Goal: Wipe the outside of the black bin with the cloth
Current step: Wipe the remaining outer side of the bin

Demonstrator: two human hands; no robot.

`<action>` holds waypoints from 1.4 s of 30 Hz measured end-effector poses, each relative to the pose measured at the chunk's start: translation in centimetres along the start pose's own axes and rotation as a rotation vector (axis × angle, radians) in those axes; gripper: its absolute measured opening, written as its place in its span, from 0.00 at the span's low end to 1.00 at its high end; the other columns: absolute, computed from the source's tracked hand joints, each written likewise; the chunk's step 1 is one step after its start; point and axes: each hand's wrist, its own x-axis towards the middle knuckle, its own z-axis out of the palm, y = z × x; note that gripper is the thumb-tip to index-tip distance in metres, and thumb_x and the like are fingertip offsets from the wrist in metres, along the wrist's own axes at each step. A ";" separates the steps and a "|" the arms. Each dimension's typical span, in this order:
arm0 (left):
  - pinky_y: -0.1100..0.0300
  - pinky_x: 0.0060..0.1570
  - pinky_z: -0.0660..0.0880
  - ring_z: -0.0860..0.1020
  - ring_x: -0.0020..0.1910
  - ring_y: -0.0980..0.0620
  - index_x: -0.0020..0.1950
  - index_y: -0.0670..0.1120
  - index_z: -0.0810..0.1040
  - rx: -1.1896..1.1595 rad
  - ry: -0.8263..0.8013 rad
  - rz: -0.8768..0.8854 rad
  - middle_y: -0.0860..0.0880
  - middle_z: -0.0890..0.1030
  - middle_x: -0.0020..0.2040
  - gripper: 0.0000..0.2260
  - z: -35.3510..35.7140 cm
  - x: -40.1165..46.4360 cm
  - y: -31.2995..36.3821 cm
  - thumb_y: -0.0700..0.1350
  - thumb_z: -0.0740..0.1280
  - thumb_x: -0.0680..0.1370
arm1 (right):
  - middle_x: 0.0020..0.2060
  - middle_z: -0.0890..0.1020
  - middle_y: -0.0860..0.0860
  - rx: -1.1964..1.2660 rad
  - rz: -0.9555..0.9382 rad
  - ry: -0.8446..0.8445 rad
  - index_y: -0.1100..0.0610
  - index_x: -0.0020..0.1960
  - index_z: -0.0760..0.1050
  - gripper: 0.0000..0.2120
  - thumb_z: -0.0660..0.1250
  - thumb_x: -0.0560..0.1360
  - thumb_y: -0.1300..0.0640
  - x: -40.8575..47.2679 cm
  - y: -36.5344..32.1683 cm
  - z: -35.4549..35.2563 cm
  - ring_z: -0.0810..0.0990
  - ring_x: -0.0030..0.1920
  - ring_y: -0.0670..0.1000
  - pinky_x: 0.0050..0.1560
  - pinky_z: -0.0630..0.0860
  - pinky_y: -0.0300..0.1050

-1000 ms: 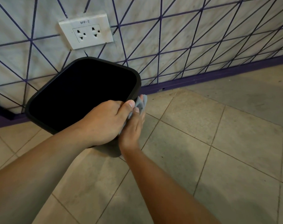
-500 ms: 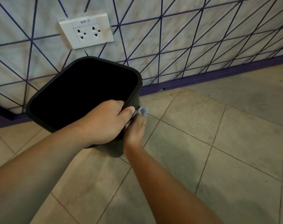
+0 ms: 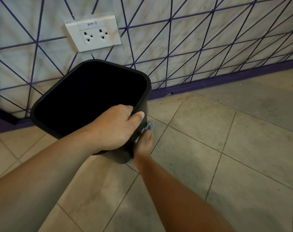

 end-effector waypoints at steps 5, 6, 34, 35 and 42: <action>0.42 0.50 0.78 0.81 0.41 0.47 0.43 0.43 0.78 -0.036 -0.026 -0.008 0.43 0.82 0.41 0.18 -0.4 0.4 -0.4 0.55 0.59 0.82 | 0.66 0.78 0.53 0.017 0.002 -0.020 0.47 0.74 0.71 0.24 0.54 0.80 0.45 -1.9 -1.5 0.9 0.77 0.66 0.53 0.72 0.73 0.56; 0.42 0.50 0.77 0.81 0.41 0.47 0.43 0.43 0.78 -0.039 -0.024 -0.006 0.43 0.82 0.41 0.18 -0.4 0.4 -0.5 0.55 0.59 0.82 | 0.69 0.76 0.52 0.007 -0.043 -0.043 0.46 0.76 0.69 0.27 0.53 0.78 0.46 -2.8 -1.5 0.8 0.75 0.69 0.52 0.73 0.72 0.55; 0.43 0.49 0.78 0.82 0.40 0.47 0.43 0.44 0.80 -0.058 -0.020 0.027 0.42 0.83 0.40 0.19 -0.1 1.4 -1.2 0.56 0.58 0.82 | 0.66 0.76 0.45 -0.015 0.011 -0.071 0.45 0.75 0.66 0.19 0.52 0.85 0.46 -0.6 -0.1 0.4 0.75 0.65 0.44 0.76 0.67 0.53; 0.43 0.49 0.78 0.82 0.40 0.47 0.43 0.43 0.80 -0.065 -0.022 0.027 0.42 0.83 0.40 0.19 -0.2 1.4 -1.3 0.55 0.59 0.82 | 0.64 0.75 0.42 -0.026 -0.005 -0.086 0.42 0.73 0.64 0.16 0.52 0.86 0.47 -1.7 0.4 0.3 0.74 0.64 0.40 0.74 0.67 0.50; 0.43 0.47 0.77 0.81 0.37 0.46 0.39 0.44 0.78 -0.026 0.023 0.038 0.40 0.80 0.37 0.20 0.0 1.2 -1.0 0.55 0.59 0.82 | 0.76 0.69 0.43 0.029 -0.025 -0.097 0.46 0.82 0.62 0.34 0.53 0.78 0.35 4.1 1.6 0.5 0.66 0.78 0.46 0.82 0.58 0.54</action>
